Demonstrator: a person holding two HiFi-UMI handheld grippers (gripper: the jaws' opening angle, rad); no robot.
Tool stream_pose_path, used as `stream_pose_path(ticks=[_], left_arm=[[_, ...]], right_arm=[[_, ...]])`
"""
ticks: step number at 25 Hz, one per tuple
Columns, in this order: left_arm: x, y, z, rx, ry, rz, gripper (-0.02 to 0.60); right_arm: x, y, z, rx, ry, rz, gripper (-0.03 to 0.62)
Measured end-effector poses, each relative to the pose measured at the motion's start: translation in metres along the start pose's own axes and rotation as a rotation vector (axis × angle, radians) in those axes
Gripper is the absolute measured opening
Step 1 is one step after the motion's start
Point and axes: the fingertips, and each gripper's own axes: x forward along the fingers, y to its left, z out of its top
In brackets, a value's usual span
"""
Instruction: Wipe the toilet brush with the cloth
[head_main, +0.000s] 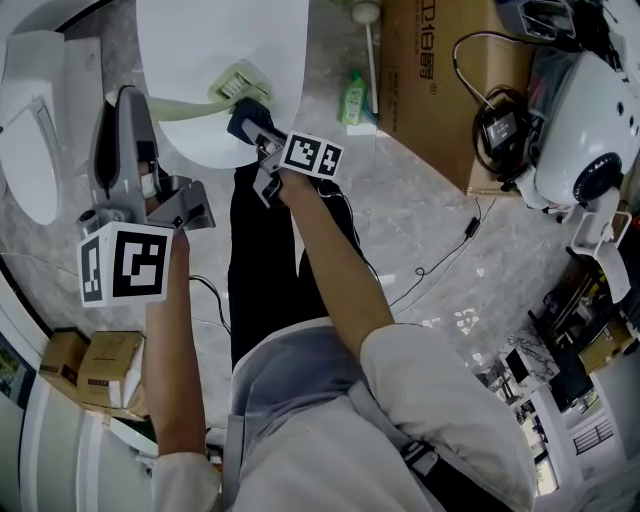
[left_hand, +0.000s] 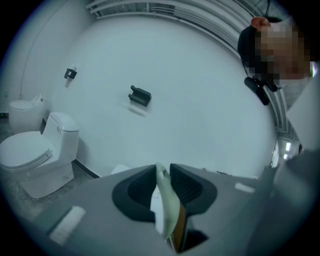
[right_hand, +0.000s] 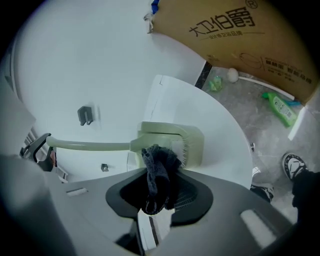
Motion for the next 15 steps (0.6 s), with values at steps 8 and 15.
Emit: stream_pose_path(ticks=[8, 15], left_arm=[[-0.0014, 0.0015, 0.0005, -0.003, -0.002, 0.000, 0.000], [0.0022, 0.0018, 0.0016, -0.005, 0.001, -0.012, 0.000]], right_arm=[[-0.0017, -0.0042, -0.0021, -0.034, 0.012, -0.081, 0.100], [-0.0027, 0.0007, 0.0048, 0.081, -0.073, -0.145, 0.100]])
